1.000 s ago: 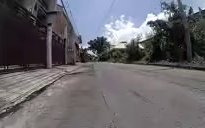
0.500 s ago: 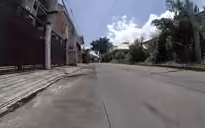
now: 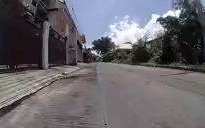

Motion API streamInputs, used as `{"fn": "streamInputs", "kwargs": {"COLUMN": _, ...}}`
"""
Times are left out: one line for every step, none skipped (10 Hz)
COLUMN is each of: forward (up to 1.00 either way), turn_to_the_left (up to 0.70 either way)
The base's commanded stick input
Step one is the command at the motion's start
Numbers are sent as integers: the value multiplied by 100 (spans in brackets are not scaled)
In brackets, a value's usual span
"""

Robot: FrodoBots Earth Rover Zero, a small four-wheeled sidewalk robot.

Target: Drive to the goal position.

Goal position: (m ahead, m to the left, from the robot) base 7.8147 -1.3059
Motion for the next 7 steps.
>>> {"fn": "streamInputs", "kwargs": {"forward": 100, "turn_to_the_left": -41}}
{"fn": "streamInputs", "kwargs": {"forward": 100, "turn_to_the_left": -36}}
{"fn": "streamInputs", "kwargs": {"forward": 100, "turn_to_the_left": -29}}
{"fn": "streamInputs", "kwargs": {"forward": 100, "turn_to_the_left": -10}}
{"fn": "streamInputs", "kwargs": {"forward": 100, "turn_to_the_left": -3}}
{"fn": "streamInputs", "kwargs": {"forward": 100, "turn_to_the_left": -4}}
{"fn": "streamInputs", "kwargs": {"forward": 100, "turn_to_the_left": -4}}
